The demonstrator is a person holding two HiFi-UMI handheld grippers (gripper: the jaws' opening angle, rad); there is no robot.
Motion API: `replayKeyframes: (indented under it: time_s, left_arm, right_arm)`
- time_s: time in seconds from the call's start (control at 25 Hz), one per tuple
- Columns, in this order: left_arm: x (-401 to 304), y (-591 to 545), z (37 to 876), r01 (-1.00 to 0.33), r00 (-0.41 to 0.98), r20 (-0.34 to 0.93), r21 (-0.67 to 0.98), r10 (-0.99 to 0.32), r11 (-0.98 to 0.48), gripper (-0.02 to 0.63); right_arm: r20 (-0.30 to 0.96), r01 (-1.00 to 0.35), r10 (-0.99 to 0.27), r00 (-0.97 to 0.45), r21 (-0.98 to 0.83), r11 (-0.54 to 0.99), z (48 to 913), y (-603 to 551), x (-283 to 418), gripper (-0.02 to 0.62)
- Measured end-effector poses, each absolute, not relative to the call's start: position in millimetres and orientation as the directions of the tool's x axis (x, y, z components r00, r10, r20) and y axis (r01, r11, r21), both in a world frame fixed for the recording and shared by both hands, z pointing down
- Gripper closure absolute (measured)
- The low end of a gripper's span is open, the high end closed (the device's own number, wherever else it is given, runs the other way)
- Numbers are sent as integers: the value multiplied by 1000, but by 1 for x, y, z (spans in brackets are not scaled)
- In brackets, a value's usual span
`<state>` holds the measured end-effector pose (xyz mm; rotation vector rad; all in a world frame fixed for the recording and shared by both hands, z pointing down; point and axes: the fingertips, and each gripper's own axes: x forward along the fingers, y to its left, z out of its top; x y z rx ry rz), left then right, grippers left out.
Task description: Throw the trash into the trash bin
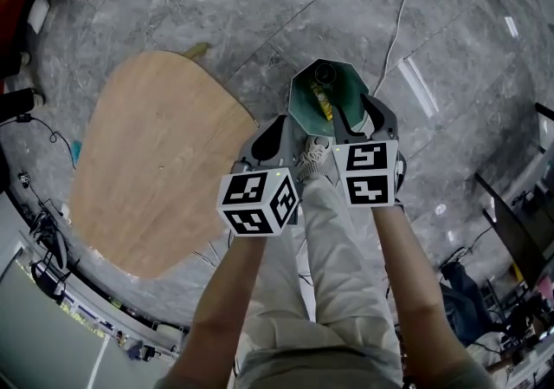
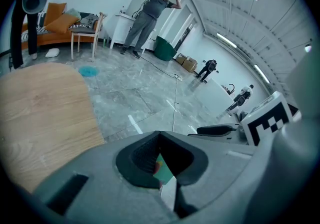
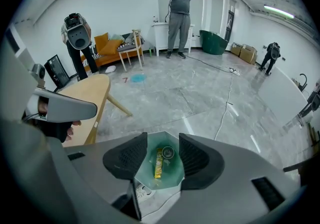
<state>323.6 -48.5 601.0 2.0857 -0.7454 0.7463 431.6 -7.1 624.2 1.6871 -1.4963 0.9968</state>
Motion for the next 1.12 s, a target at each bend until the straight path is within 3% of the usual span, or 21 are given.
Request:
replayKeyframes:
  time_s: [0.76, 1.12]
  left_arm:
    - [319, -42, 591, -708, 659, 704, 463, -264, -534, 606]
    - [320, -35, 581, -711, 662, 694, 461, -284, -531, 606]
  right_arm:
    - [861, -994, -507, 46, -11, -109, 613, -1, 421, 435]
    - [846, -995, -528, 72, 21, -103, 602, 6, 422, 536]
